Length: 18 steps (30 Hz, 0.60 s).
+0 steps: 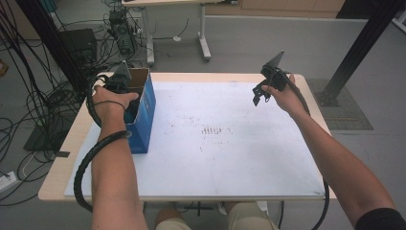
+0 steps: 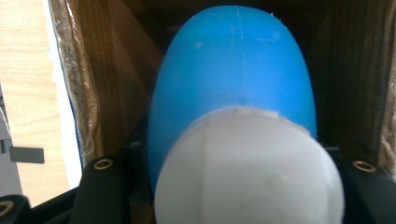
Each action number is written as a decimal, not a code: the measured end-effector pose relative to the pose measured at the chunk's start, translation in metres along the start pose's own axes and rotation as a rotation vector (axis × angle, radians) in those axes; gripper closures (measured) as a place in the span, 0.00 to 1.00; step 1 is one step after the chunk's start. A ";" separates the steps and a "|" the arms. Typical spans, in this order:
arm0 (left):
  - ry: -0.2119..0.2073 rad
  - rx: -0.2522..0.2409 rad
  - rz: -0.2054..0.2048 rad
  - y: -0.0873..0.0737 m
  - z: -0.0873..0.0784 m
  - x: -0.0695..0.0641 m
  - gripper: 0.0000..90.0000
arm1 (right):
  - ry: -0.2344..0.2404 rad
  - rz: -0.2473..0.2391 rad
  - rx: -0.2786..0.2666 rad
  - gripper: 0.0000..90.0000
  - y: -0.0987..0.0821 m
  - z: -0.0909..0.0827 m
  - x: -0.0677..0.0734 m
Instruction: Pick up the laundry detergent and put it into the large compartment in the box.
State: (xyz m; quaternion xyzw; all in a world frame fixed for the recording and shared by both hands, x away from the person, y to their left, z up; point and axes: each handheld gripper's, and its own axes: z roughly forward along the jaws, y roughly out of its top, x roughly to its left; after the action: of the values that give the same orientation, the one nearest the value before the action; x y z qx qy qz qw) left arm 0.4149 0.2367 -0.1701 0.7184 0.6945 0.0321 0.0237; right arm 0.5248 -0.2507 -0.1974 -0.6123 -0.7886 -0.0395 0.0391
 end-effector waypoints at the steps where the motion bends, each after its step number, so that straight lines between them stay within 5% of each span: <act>1: 0.000 0.000 0.000 0.000 0.000 0.000 0.42 | 0.000 0.000 0.000 0.07 0.000 0.000 0.000; 18: -0.007 -0.001 -0.001 0.001 0.000 0.004 0.42 | -0.001 0.003 -0.001 0.08 0.000 0.000 -0.001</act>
State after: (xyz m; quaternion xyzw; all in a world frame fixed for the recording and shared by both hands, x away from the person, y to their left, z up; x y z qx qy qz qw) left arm 0.4156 0.2403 -0.1704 0.7181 0.6948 0.0300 0.0266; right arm 0.5251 -0.2520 -0.1972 -0.6135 -0.7878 -0.0396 0.0384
